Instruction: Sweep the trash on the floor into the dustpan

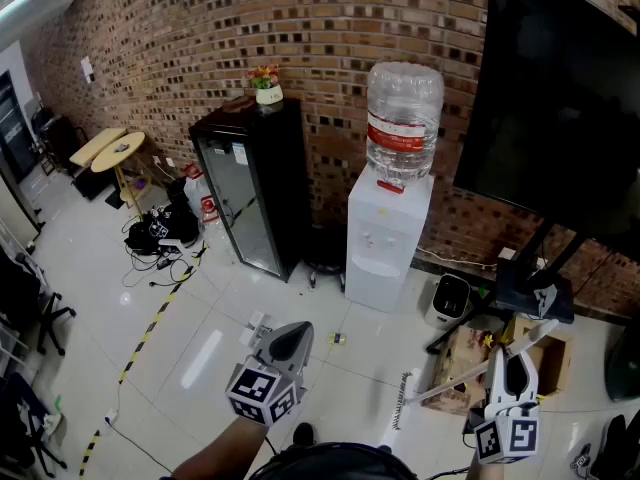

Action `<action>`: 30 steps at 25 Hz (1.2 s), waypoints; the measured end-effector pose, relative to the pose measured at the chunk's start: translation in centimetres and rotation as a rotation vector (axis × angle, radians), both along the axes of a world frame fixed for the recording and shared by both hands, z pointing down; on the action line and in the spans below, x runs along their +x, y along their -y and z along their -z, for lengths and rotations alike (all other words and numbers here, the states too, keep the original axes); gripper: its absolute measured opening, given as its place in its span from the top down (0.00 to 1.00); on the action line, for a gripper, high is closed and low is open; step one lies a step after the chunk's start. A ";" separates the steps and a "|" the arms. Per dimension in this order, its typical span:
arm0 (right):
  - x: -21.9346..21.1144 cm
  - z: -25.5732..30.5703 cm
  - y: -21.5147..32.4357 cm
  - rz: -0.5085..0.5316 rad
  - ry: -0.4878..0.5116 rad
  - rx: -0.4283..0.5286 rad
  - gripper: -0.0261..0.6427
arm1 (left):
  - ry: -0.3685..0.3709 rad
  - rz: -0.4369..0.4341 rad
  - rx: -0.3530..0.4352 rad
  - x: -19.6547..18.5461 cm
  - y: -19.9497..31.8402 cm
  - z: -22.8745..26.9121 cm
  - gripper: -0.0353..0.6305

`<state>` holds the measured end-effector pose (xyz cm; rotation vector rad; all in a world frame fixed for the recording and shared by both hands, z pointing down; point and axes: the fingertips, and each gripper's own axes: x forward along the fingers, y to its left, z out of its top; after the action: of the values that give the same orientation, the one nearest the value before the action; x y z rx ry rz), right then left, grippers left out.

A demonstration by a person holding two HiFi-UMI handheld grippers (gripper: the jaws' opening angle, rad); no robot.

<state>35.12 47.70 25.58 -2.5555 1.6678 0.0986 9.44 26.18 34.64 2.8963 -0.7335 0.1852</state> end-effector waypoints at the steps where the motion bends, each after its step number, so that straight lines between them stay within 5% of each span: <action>1: 0.0 0.0 0.0 -0.001 0.000 0.000 0.77 | 0.000 0.000 -0.001 -0.1 0.0 0.0 0.94; 12: -1.2 -0.7 2.6 -0.010 -0.008 -0.009 0.77 | -0.009 0.022 0.001 -3.1 2.8 -0.4 0.94; 30: -6.5 -1.3 13.1 -0.072 -0.054 -0.032 0.77 | -0.009 0.023 0.001 -14.6 14.4 -1.2 0.94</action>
<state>28.66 34.64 26.90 -2.6598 1.6080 0.1492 -5.12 11.75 35.88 2.8860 -0.7656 0.1689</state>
